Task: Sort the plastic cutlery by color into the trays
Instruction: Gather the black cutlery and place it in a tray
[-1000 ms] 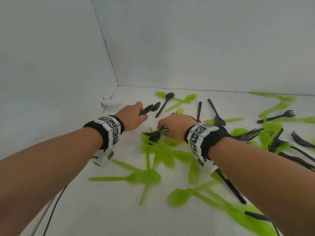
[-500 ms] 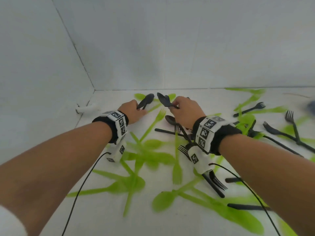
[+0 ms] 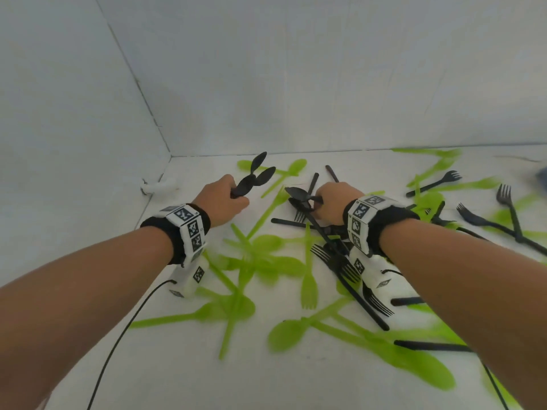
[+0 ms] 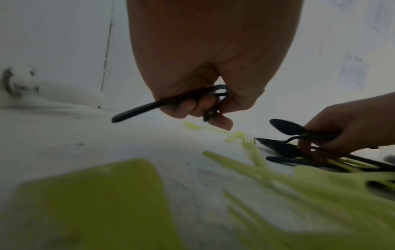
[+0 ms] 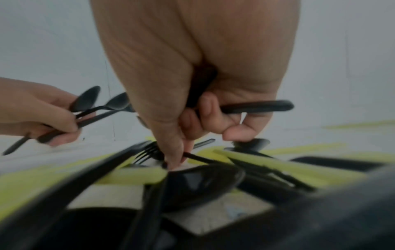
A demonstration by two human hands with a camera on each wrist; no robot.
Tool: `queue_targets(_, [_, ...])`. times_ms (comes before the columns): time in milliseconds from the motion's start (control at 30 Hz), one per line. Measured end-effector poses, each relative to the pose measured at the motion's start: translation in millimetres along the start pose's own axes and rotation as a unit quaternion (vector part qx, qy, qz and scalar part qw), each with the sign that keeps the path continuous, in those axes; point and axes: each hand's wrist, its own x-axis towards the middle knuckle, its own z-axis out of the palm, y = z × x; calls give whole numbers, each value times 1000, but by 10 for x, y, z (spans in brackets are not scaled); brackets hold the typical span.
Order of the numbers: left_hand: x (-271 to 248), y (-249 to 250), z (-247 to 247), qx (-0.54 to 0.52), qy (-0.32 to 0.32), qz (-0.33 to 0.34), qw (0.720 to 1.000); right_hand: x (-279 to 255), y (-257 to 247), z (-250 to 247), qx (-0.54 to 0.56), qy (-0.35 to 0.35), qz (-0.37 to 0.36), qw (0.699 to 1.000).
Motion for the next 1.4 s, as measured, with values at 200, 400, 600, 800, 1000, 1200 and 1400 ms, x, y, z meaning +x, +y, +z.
queue_targets(200, [-263, 23, 1, -81, 23, 11, 996, -46, -105, -93, -26, -8, -12, 1000])
queue_targets(400, [-269, 176, 40, -102, 53, -4, 993, -202, -142, -201, -68, -50, 9, 996])
queue_targets(600, [-289, 405, 243, -75, 22, 78, 994, -414, 118, -226, -48, -25, 40, 998])
queue_targets(800, [-298, 750, 485, -58, 2, 164, 985, -728, 494, -190, -46, -1, 74, 996])
queue_targets(1000, [-206, 910, 743, 121, -68, 203, 969, -973, 854, -136, 24, 12, 121, 992])
queue_targets(1200, [-122, 966, 796, 174, -109, 186, 961, -986, 1071, -162, 64, 94, 65, 991])
queue_targets(1400, [-152, 976, 659, 104, -61, 150, 981, -967, 994, -105, 45, 81, -85, 992])
